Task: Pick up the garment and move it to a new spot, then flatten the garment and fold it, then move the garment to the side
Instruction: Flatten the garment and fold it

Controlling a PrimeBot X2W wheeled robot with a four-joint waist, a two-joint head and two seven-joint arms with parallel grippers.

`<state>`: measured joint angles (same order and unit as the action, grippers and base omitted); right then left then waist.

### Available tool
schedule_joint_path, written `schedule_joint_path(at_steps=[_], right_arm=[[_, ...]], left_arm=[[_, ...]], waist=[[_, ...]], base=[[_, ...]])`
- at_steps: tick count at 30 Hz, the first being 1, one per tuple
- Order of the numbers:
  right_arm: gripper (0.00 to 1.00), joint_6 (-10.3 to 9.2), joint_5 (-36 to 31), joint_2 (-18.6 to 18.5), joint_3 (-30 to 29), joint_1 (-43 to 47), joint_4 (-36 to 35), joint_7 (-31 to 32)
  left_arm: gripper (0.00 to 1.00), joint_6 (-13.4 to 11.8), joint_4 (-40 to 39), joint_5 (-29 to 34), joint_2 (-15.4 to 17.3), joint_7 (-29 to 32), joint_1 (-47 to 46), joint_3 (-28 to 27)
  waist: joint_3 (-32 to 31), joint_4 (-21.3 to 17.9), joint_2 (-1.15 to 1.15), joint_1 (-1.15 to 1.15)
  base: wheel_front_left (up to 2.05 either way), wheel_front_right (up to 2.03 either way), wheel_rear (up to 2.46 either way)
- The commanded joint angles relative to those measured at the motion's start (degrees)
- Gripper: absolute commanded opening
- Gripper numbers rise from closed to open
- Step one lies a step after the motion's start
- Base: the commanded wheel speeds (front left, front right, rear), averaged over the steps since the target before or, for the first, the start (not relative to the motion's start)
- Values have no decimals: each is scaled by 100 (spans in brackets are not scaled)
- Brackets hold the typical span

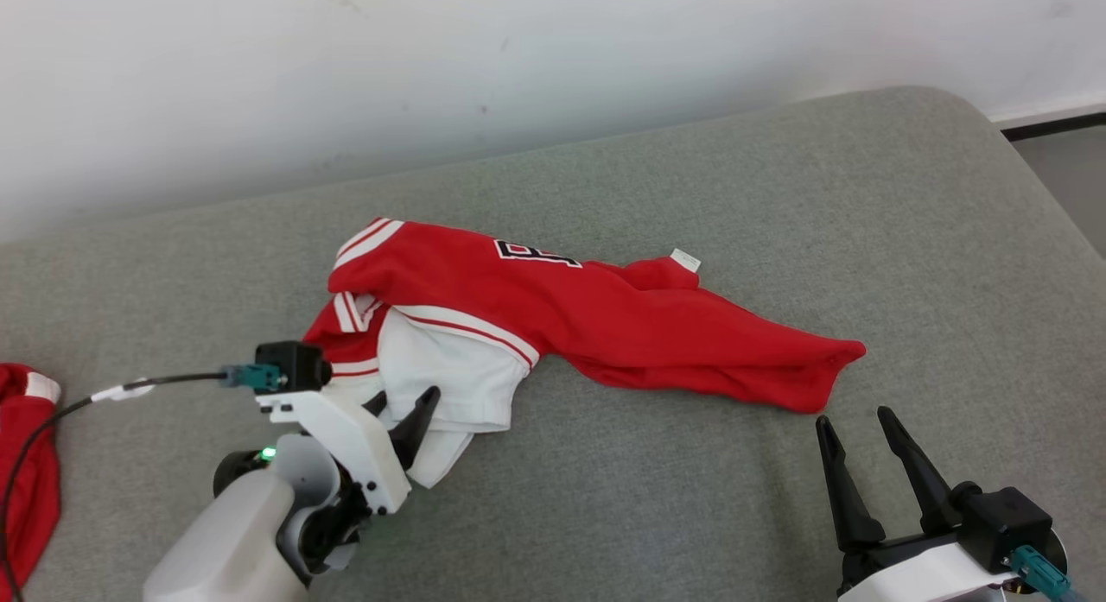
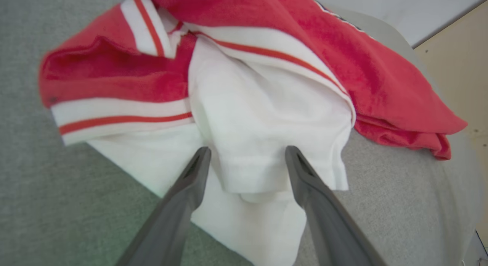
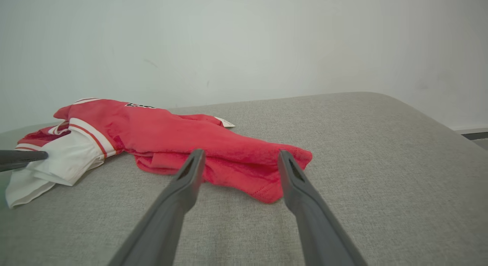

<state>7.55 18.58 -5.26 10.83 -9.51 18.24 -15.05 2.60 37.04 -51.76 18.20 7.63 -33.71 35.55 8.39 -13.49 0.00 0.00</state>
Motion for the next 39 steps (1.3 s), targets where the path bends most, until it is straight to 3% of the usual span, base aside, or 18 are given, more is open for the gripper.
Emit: schedule_joint_path(at_steps=[1, 7, 10, 11, 20, 26, 39], right_arm=[[100, -13, 42, 2, -12, -69, 9, -18], [100, -13, 54, 51, -41, -98, 17, -18], [100, -13, 33, 74, -82, -68, 2, -18], [100, -13, 27, 78, -95, -55, 3, -18], [100, -13, -15, 99, -199, 49, 21, -18], [100, -13, -23, 30, -288, 153, 23, -18], [100, -13, -30, -136, -555, 267, 2, -18]], left_arm=[[100, 51, 176, -89, -43, 62, -125, -27], [100, 254, 623, -159, -160, -8, -409, -34], [17, 315, 641, -67, -188, -132, -489, 24], [0, 336, 627, -64, -203, -172, -500, 37], [0, 365, 307, -6, -204, -403, -399, 125], [0, 202, -324, -8, -13, -316, -122, 151], [0, -904, -2627, -98, 811, 175, 1407, 136]], waist=[[76, -63, 0, 0], [188, -152, 0, 0], [187, -163, 0, 0], [179, -159, 0, 0], [-25, 4, 0, 0], [-231, 337, 0, 0], [-466, 998, 0, 0]], base=[[0, 0, 0], [0, 0, 0], [0, 0, 0], [0, 0, 0], [0, 0, 0], [0, 0, 0], [0, 0, 0]])
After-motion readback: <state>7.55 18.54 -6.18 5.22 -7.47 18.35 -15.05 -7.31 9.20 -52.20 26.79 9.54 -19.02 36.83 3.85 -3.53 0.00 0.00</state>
